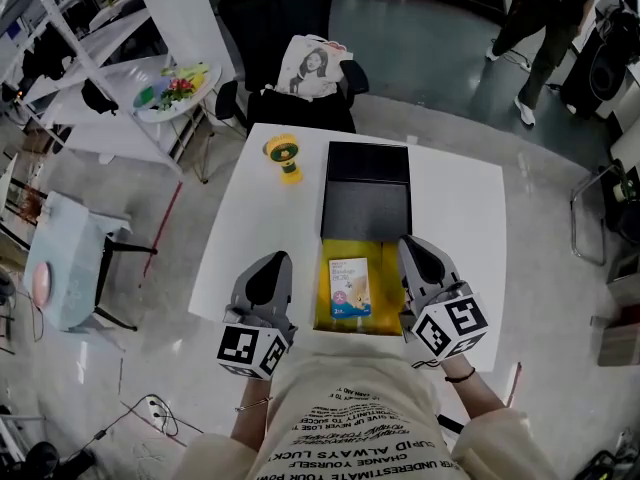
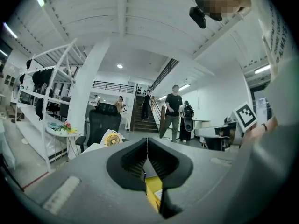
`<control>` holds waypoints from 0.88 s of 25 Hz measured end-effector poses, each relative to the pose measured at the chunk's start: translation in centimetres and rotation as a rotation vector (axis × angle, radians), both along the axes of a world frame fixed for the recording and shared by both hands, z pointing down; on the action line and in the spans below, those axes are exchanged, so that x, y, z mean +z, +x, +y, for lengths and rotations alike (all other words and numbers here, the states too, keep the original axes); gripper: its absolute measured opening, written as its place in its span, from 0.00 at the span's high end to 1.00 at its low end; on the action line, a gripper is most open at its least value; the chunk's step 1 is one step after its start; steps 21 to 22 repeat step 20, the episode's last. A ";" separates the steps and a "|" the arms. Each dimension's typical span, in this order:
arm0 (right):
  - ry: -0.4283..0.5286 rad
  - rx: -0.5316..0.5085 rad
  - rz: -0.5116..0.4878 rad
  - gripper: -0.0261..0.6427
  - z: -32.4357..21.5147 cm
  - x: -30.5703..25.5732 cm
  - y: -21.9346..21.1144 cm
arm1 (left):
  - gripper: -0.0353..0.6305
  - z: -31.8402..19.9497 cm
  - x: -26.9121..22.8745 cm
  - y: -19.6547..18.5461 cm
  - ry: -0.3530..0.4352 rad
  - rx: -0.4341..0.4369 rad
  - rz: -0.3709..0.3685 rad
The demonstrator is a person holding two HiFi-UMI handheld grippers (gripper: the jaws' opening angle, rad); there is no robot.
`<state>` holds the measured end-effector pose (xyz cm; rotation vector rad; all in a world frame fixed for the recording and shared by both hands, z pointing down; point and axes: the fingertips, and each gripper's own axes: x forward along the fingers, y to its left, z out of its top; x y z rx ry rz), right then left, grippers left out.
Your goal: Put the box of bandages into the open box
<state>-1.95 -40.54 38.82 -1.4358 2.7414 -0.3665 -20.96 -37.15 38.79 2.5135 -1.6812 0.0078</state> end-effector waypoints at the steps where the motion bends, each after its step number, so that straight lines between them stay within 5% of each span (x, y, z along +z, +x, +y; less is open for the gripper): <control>1: 0.004 -0.002 0.001 0.96 0.0 -0.1 0.0 | 0.91 0.0 0.0 0.0 0.000 -0.001 -0.001; 22: 0.001 0.035 0.033 0.96 -0.4 -0.1 1.1 | 0.91 -0.4 0.0 0.4 -0.010 0.000 -0.013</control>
